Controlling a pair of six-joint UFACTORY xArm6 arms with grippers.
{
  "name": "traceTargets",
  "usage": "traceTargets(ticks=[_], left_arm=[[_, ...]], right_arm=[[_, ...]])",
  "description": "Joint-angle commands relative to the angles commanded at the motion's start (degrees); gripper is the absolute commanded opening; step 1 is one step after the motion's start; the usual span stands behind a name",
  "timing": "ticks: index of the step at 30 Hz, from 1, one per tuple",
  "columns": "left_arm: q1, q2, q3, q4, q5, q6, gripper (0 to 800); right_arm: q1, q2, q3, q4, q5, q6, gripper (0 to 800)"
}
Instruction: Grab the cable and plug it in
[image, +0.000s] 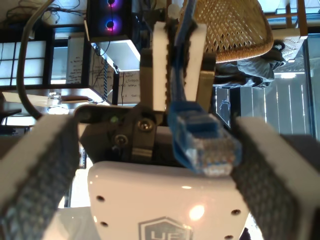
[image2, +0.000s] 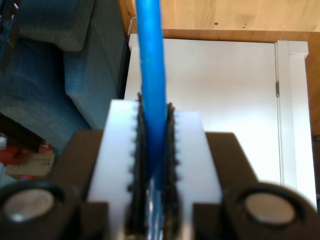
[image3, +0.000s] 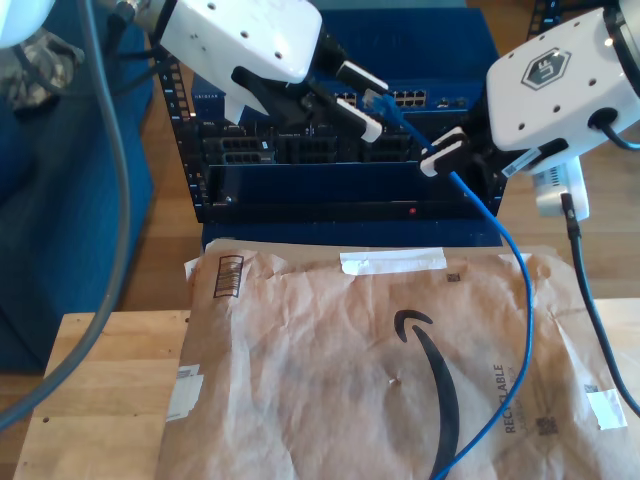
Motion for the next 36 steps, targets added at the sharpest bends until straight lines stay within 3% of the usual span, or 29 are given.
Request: traceTargets(ticks=[17,22,29,30,32,36], left_arm=[[0.09,-0.18,0.35,0.18,-0.18,0.44,237],[0.09,-0.35,0.35,0.26,-0.44,0.44,46],[0.09,-0.44,0.44,0.18,-0.26,0.53,5],[0.09,-0.35,0.44,0.09,-0.18,0.53,5],[0.09,-0.26,1.14,0.0,0.0,0.53,5],[0.26,0.0,1.67,-0.18,0.53,0.09,3]], right_arm=[[0.18,0.0,0.18,-0.09,0.09,0.0,8],[0.18,0.0,0.18,-0.09,0.09,0.0,16],[0.26,0.0,0.18,-0.09,0.0,0.0,36],[0.26,0.0,0.18,0.0,-0.09,0.0,93],[0.26,0.0,0.18,0.0,0.0,-0.09,369],[0.53,-0.44,-0.53,0.09,-0.09,-0.88,758]])
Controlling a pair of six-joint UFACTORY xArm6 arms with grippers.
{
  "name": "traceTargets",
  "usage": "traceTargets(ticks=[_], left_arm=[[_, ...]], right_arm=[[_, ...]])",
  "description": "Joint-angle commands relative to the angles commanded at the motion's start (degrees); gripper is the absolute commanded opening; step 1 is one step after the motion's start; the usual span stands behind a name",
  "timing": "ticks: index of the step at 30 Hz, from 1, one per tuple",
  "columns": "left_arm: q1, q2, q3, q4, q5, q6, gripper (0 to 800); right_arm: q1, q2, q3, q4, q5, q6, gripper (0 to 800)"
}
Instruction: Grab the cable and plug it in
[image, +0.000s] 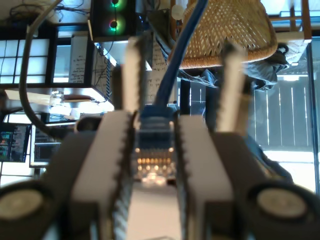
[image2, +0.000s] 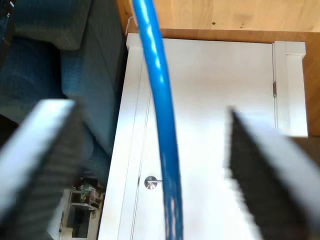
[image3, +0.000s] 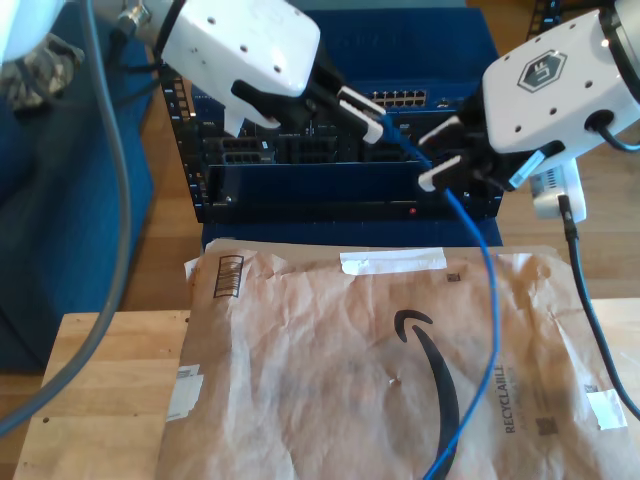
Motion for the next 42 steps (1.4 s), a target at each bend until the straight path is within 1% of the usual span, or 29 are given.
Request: traceTargets(ticks=[1,5,9,14,17,18,20,23,27,29,32,35,37,40,42], left_arm=[[0.53,0.0,0.0,-0.44,0.09,-0.09,3],[3.34,1.32,0.0,-4.84,1.05,-1.58,3],[6.07,4.4,-0.26,-8.62,5.8,-6.24,3],[7.12,5.63,-0.26,-8.97,8.26,-9.67,2],[8.62,7.21,-0.44,-11.6,11.6,-13.27,3],[9.32,7.74,-0.62,-12.4,12.75,-15.3,3],[10.73,9.49,-1.05,-13.1,14.24,-18.37,3],[10.99,11.16,-1.76,-15.56,17.93,-18.9,3],[11.25,12.04,-1.85,-17.49,19.69,-19.43,3],[11.25,12.4,-1.85,-17.49,20.31,-19.52,3],[11.34,12.66,-1.76,-17.58,21.54,-20.66,3],[11.43,13.63,-1.76,-20.04,23.47,-22.33,3],[12.22,14.42,-1.76,-22.15,25.14,-23.47,5],[12.48,14.59,-1.76,-24.09,27.08,-24.09,7],[12.48,14.68,-1.76,-25.41,28.22,-24.44,7]], right_arm=[[0.44,-0.18,-0.35,0.0,0.0,-0.53,788],[0.62,-2.99,-0.53,0.0,-2.2,-0.53,791],[0.7,-3.16,-0.7,-0.09,-3.08,-0.62,791],[0.62,-3.52,-0.97,0.35,-3.08,-0.35,791],[0.7,-6.33,-0.62,0.26,-3.78,-0.62,790],[0.7,-7.38,-0.26,0.0,-5.71,-0.7,790],[1.05,-10.9,2.64,0.0,-11.25,-3.43,790],[4.75,-13.63,6.24,0.18,-19.34,-8.35,791],[12.22,-15.3,10.81,0.09,-30.86,-10.46,792],[14.86,-15.74,11.78,0.09,-34.81,-12.04,789],[18.37,-15.91,12.13,0.18,-36.92,-15.65,790],[19.43,-18.9,13.89,0.09,-39.38,-15.91,792],[20.13,-19.34,14.33,0.18,-39.56,-15.82,792],[23.03,-19.43,15.03,0.26,-40.7,-15.82,792],[24.0,-20.84,16.62,0.35,-42.64,-15.82,792]])
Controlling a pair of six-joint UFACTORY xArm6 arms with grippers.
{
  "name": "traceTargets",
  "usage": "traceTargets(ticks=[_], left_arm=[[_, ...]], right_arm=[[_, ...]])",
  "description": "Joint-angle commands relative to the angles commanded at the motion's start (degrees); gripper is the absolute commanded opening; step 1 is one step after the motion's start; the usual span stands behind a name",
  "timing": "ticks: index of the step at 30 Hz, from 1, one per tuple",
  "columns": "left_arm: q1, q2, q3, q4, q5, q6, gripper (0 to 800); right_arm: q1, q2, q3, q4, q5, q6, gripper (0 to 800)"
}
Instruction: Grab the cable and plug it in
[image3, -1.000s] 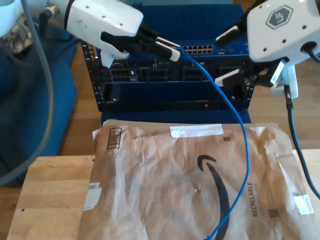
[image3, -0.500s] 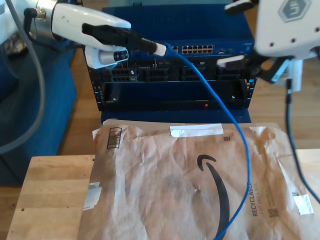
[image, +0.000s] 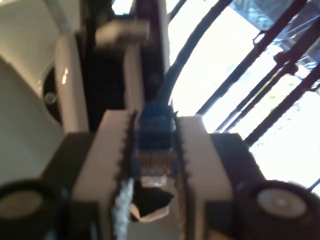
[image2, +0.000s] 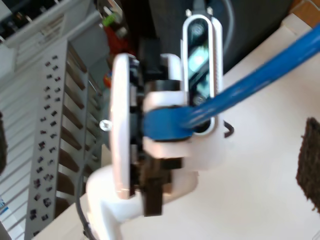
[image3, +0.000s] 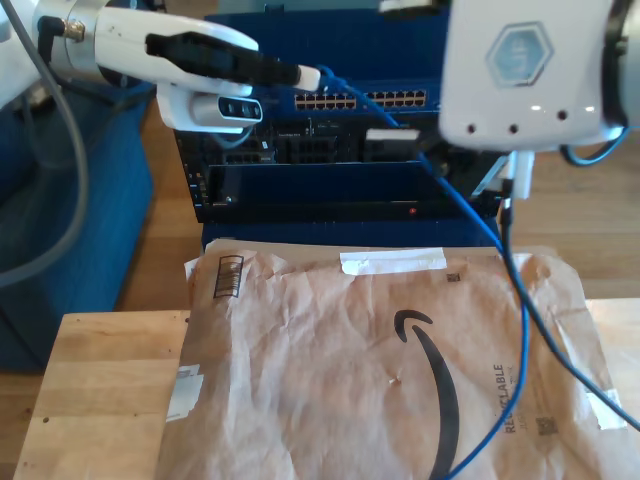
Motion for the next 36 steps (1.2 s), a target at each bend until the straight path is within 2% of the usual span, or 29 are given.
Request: traceTargets(ticks=[8,14,22,36], left_arm=[[0.0,1.85,0.18,-1.41,3.69,-0.88,7],[-0.09,2.11,0.26,-1.41,4.31,-0.88,11],[-0.09,2.73,0.26,-1.41,4.4,-0.88,16],[-0.09,3.25,0.18,-2.55,5.45,-0.88,26]], right_arm=[[0.53,-4.75,2.73,1.67,-5.36,0.09,796],[1.05,-6.33,3.78,1.67,-5.8,-0.62,796],[6.86,-5.89,4.75,1.67,-12.04,-5.1,794],[8.88,-6.24,4.92,1.67,-12.4,-5.27,794]])
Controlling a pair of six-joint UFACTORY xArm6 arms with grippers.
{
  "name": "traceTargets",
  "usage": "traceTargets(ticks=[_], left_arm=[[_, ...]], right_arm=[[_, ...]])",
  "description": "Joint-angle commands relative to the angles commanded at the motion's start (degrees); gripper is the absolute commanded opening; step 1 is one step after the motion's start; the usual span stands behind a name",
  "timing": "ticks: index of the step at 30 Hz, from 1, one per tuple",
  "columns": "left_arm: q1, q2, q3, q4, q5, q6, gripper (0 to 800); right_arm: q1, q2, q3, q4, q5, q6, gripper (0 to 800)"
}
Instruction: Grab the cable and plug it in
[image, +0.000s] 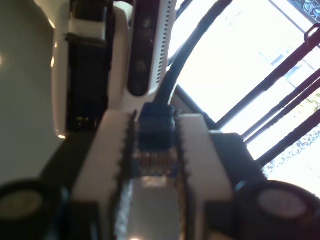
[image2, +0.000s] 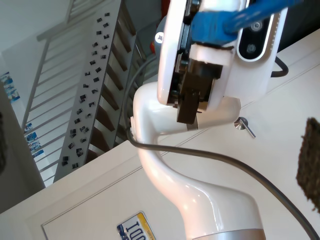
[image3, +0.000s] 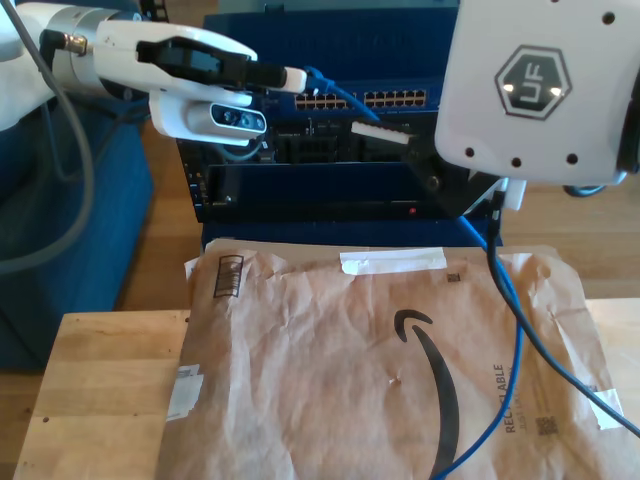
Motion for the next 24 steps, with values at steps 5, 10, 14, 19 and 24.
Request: traceTargets(ticks=[5,10,14,19,24], left_arm=[[0.0,-0.09,-0.18,-3.16,1.41,0.09,29],[0.09,-0.09,-0.18,-5.01,2.46,0.09,29],[0.09,-0.09,-0.18,-6.77,3.96,0.18,29],[0.09,-0.09,-0.18,-6.77,4.04,0.18,30],[0.09,-0.26,-0.26,-6.68,3.96,0.62,30]], right_arm=[[1.05,0.0,1.14,0.0,-1.32,0.0,794],[1.58,0.0,1.32,0.0,-2.37,0.0,794],[1.76,0.0,1.67,0.0,-2.46,0.0,794],[1.76,0.0,1.67,0.0,-3.08,0.0,793],[1.85,0.0,1.58,-0.09,-4.04,0.0,792]])
